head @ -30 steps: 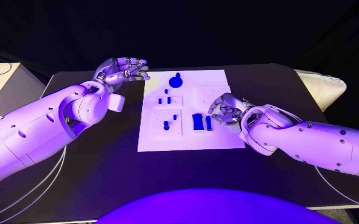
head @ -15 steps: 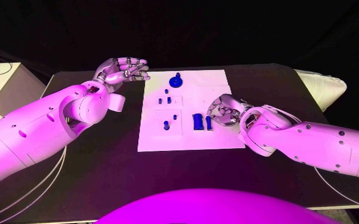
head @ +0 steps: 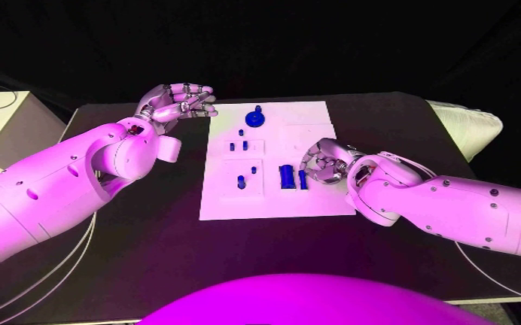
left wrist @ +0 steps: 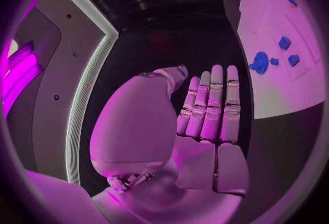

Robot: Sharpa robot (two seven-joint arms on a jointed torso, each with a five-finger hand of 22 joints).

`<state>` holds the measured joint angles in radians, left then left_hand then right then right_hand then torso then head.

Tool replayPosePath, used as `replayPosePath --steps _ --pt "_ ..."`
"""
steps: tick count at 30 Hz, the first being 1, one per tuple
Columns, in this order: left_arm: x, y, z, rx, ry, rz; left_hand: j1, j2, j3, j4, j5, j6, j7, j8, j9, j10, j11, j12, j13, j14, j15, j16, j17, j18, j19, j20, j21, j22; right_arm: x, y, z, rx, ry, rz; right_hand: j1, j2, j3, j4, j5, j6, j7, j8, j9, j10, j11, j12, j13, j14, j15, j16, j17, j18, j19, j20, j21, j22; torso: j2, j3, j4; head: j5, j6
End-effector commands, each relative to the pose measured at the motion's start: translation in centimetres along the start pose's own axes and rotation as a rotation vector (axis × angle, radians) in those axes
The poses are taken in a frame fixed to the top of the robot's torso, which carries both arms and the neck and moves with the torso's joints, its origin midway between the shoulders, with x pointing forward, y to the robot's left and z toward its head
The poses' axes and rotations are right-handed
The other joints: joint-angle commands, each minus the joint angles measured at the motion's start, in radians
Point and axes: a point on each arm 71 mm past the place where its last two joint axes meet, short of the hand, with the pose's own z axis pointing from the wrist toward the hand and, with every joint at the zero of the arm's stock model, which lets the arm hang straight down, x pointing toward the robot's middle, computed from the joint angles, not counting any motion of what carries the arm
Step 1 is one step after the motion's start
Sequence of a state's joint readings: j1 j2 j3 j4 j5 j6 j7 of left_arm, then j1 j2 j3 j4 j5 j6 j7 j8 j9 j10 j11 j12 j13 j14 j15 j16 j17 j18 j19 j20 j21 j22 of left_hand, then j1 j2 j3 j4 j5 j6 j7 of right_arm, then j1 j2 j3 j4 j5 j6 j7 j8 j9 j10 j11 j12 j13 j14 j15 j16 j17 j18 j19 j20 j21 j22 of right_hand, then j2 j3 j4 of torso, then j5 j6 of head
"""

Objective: Assemble the parts on the task board

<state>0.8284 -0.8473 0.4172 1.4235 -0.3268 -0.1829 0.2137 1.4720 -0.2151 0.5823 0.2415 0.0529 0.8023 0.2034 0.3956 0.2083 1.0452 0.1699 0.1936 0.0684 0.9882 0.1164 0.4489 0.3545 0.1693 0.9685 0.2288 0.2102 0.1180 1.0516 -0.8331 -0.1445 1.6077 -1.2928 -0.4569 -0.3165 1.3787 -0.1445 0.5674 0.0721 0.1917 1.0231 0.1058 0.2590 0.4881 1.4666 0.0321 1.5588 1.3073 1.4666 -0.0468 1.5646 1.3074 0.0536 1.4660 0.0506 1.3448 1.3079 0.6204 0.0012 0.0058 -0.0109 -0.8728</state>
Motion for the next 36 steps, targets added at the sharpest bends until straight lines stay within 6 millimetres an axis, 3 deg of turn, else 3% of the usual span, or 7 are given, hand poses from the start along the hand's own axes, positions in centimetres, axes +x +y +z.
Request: replayPosePath --steps 1,9,15,19,27,36 --pt "0.21 -0.09 0.04 0.007 0.017 -0.004 -0.009 0.000 -0.003 0.006 0.001 -0.007 0.034 0.004 -0.001 -0.004 0.001 0.003 -0.002 -0.008 0.000 0.005 0.001 0.012 0.009 0.001 -0.003 -0.001 0.58 -0.01 0.01 0.007 0.049 -0.023 -0.011 0.001 0.001 0.007 -0.005 0.006 -0.001 0.006 -0.001 0.098 -0.007 0.003 0.257 0.104 -0.007 0.006 0.263 -0.010 0.066 -0.004 0.006 0.164 0.000 0.0000 -0.0002 0.000 0.000" --pt "0.21 -0.09 0.03 0.007 0.018 -0.004 -0.009 0.000 -0.003 0.006 0.001 -0.007 0.034 0.004 -0.001 -0.004 0.001 0.003 -0.002 -0.008 0.000 0.005 0.001 0.012 0.009 0.001 -0.003 -0.001 0.55 -0.12 0.14 0.031 -0.006 -0.008 -0.019 0.000 -0.003 0.008 -0.004 0.009 -0.005 0.011 0.001 0.099 -0.010 0.005 0.258 0.104 -0.008 0.006 0.263 -0.010 0.066 -0.005 0.004 0.164 0.000 0.0000 -0.0001 0.000 0.000" --pt "0.17 -0.10 0.01 0.006 0.018 -0.003 -0.009 0.000 -0.003 0.006 0.001 -0.007 0.034 0.004 -0.001 -0.004 0.001 0.003 -0.002 -0.008 0.000 0.005 0.001 0.012 0.009 0.001 -0.003 -0.001 0.69 -0.40 0.14 0.066 -0.061 -0.001 -0.040 -0.017 -0.020 0.011 -0.010 0.012 -0.011 0.020 0.001 0.098 -0.016 0.003 0.258 0.104 -0.011 0.005 0.261 -0.009 0.066 -0.008 0.001 0.163 0.001 0.0005 0.0027 0.000 0.000" --pt "0.17 -0.11 0.00 0.006 0.018 -0.003 -0.009 0.000 -0.003 0.006 0.001 -0.007 0.034 0.004 -0.001 -0.004 0.001 0.003 -0.002 -0.008 0.000 0.005 0.001 0.012 0.009 0.001 -0.003 -0.001 0.78 -0.47 0.10 0.080 -0.084 -0.005 -0.049 -0.031 -0.029 0.011 -0.018 0.018 -0.015 0.026 0.001 0.098 -0.020 0.003 0.257 0.104 -0.012 0.005 0.261 -0.009 0.066 -0.009 0.000 0.163 0.000 -0.0007 0.0009 0.001 0.000" --pt "0.19 -0.11 0.00 0.006 0.018 -0.003 -0.009 0.000 -0.003 0.006 0.001 -0.007 0.034 0.004 -0.001 -0.004 0.001 0.003 -0.002 -0.008 0.000 0.005 0.001 0.012 0.009 0.001 -0.003 -0.001 1.10 -0.46 0.07 0.090 -0.117 -0.023 -0.054 -0.056 -0.051 0.008 -0.004 0.050 -0.034 0.060 0.006 0.099 -0.035 0.005 0.258 0.104 -0.023 0.006 0.262 -0.009 0.067 -0.018 0.000 0.164 0.000 0.0009 0.0008 0.002 0.000" --pt "0.19 -0.10 0.02 0.007 0.019 -0.004 -0.009 0.000 -0.003 0.006 0.001 -0.007 0.034 0.004 -0.001 -0.004 0.001 0.003 -0.002 -0.008 0.000 0.005 0.001 0.012 0.009 0.001 -0.003 -0.001 1.00 -0.46 -0.20 0.073 -0.163 -0.030 -0.055 -0.072 -0.066 0.009 -0.016 0.059 -0.042 0.081 0.009 0.097 -0.042 0.002 0.256 0.104 -0.029 0.005 0.262 -0.009 0.067 -0.023 -0.001 0.164 -0.001 0.0001 0.0001 0.004 0.000"
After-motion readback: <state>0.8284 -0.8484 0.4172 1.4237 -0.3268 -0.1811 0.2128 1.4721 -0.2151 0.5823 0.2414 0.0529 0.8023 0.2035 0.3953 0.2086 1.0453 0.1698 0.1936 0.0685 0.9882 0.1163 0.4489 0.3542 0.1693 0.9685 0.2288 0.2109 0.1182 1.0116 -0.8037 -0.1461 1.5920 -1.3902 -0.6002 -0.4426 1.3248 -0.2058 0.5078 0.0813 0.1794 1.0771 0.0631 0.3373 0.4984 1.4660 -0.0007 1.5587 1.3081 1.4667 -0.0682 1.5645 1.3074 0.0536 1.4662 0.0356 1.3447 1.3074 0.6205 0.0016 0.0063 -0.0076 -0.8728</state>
